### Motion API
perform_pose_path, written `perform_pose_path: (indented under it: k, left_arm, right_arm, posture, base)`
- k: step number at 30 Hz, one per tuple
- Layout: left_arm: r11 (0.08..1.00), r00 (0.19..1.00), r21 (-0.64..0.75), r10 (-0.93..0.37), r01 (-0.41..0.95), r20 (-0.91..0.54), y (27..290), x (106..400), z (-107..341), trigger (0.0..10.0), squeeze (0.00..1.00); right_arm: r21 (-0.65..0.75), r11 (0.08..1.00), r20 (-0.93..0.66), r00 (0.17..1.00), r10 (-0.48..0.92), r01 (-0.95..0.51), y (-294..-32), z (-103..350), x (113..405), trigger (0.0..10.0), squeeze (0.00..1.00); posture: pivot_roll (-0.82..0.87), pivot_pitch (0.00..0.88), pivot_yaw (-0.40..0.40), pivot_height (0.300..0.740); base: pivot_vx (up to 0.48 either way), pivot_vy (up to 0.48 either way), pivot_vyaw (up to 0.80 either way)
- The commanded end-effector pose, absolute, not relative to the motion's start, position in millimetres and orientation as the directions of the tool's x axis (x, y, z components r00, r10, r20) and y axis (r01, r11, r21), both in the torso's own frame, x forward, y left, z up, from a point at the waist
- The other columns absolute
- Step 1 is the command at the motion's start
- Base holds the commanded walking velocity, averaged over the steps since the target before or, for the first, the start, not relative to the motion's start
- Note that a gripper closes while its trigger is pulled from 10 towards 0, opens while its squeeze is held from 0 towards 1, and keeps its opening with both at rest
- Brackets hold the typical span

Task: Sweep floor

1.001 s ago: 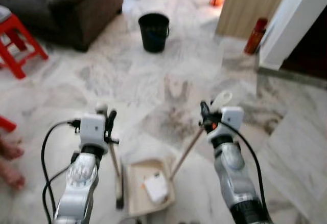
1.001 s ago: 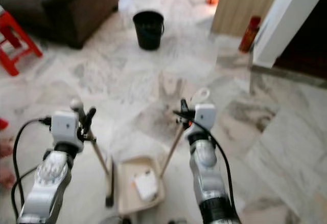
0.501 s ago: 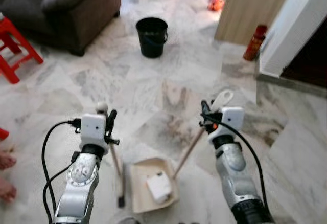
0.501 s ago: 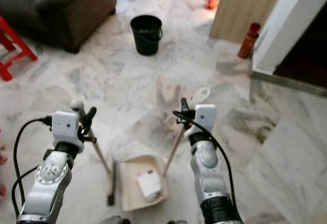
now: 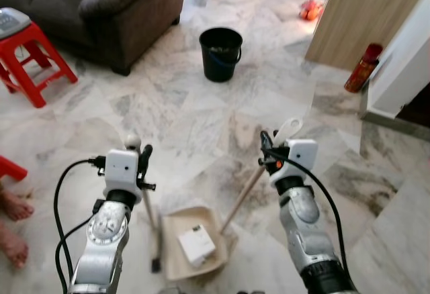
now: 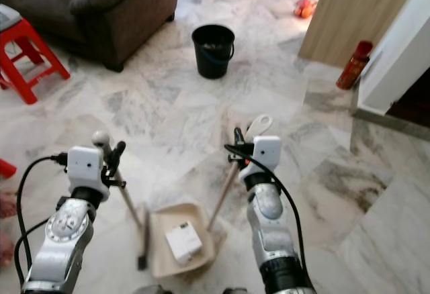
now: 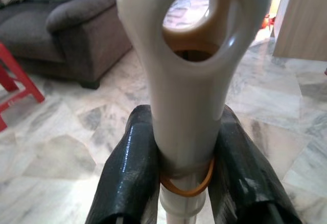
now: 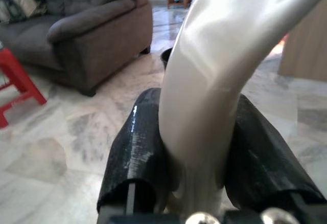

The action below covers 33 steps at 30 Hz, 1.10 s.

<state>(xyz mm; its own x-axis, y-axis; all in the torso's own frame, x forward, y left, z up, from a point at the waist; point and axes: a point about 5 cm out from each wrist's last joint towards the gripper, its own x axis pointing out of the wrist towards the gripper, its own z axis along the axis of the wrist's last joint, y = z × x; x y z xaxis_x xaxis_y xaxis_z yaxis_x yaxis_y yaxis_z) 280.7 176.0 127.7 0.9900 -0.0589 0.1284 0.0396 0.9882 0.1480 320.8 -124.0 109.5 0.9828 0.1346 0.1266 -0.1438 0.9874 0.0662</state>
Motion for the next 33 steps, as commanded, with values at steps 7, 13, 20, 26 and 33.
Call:
perform_pose_path:
  k: [7,13,20,26,33]
  left_arm:
    - [0.984,0.985,0.179,-0.054,0.024,0.165,179.8,281.5,135.8,10.0,0.0]
    - [0.983,0.985,0.18,-0.057,0.027,0.165,180.2,281.9,136.1,10.0,0.0]
    - [0.983,0.985,0.181,-0.06,0.03,0.163,179.9,281.9,136.2,10.0,0.0]
    - [0.983,0.985,0.181,-0.062,0.033,0.16,180.4,282.1,136.5,10.0,0.0]
    - [0.983,0.986,0.183,-0.061,0.032,0.158,181.0,282.3,136.4,10.0,0.0]
  right_arm:
    - [0.099,0.981,0.163,0.976,0.148,-0.166,-118.0,116.0,320.8,10.0,0.0]
    - [0.098,0.981,0.164,0.975,0.152,-0.169,-116.6,116.1,320.4,10.0,0.0]
    - [0.103,0.98,0.165,0.974,0.154,-0.172,-116.0,116.3,320.0,10.0,0.0]
    - [0.103,0.98,0.164,0.974,0.154,-0.173,-115.2,116.5,320.0,10.0,0.0]
    - [0.108,0.979,0.162,0.975,0.155,-0.173,-115.0,115.7,319.5,10.0,0.0]
  posture:
    - [0.14,0.166,-0.009,0.74]
    - [0.13,0.162,-0.007,0.74]
    - [0.13,0.17,-0.005,0.74]
    - [0.13,0.18,-0.003,0.74]
    - [0.14,0.187,0.0,0.74]
  base:
    - [0.318,0.0,0.0]
    - [0.319,0.0,0.0]
    - [0.321,0.0,0.0]
    - [0.325,0.0,0.0]
    - [0.379,0.0,0.0]
